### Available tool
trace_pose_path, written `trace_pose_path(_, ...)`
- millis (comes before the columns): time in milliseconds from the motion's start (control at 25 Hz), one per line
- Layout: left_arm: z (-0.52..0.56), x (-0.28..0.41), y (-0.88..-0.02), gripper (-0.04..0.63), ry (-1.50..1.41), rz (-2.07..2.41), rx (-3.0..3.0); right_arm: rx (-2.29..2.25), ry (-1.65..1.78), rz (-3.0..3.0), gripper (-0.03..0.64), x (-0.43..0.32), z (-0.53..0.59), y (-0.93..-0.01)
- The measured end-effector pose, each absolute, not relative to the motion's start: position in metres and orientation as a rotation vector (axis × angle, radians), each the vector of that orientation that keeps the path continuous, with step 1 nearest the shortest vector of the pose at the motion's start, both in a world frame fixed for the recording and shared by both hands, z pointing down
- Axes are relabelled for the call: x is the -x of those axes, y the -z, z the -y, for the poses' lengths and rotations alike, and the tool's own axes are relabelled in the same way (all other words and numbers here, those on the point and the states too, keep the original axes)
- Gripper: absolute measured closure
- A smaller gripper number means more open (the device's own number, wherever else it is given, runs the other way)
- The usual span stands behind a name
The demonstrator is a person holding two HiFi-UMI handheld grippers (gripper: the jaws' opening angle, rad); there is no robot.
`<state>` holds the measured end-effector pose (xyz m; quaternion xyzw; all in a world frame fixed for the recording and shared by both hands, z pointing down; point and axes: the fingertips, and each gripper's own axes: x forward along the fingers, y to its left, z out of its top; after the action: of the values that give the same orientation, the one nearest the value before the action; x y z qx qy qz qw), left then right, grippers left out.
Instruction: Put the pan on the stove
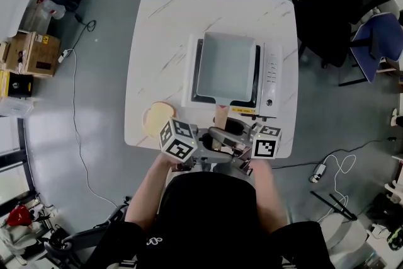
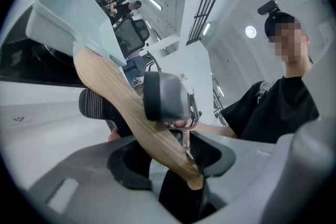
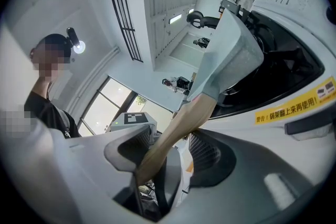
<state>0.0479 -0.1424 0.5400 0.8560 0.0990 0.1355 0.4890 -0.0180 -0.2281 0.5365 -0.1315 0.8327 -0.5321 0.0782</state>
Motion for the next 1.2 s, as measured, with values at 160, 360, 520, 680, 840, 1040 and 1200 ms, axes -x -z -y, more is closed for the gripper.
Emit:
trace_pose_path(160, 0.143, -0.048, -0.542, 0.38, -0.325, -0.244, -2.086, 0.393, 1.585, -2.484, 0.385, 0.017, 0.228, -0.538)
trace_pose_path(360, 0.147, -0.047, -0.544, 0.382, -0.296, -0.203, -2.085, 0.396, 1.571, -2.484, 0.383, 0.018, 0.229, -0.538)
trace_pose_path(520, 0.157, -0.043, -0.544, 0.38, -0.256, -0.15, -2.07, 0.419, 1.562, -2.495, 0.374, 0.018, 0.229, -0.54)
trace_pose_path(680, 0.152, -0.038, -0.544, 0.379, -0.274, -0.145, -2.071, 0.432, 1.541, -2.515, 0.339, 0.019, 0.227, -0.538)
trace_pose_path(840, 0.151, -0.032, -0.545, 0.373, -0.242, -0.091, -2.066, 0.443, 1.534, -2.521, 0.314, 0.018, 0.225, -0.536)
trace_pose_path(1040, 0.156, -0.015, -0.544, 0.371, -0.198, 0.006, -2.073, 0.494, 1.524, -2.523, 0.308, 0.011, 0.221, -0.535)
trace_pose_path(1200, 0.163, 0.003, -0.541, 0.371, -0.137, 0.119, -2.083, 0.574, 1.506, -2.504, 0.308, -0.001, 0.219, -0.534)
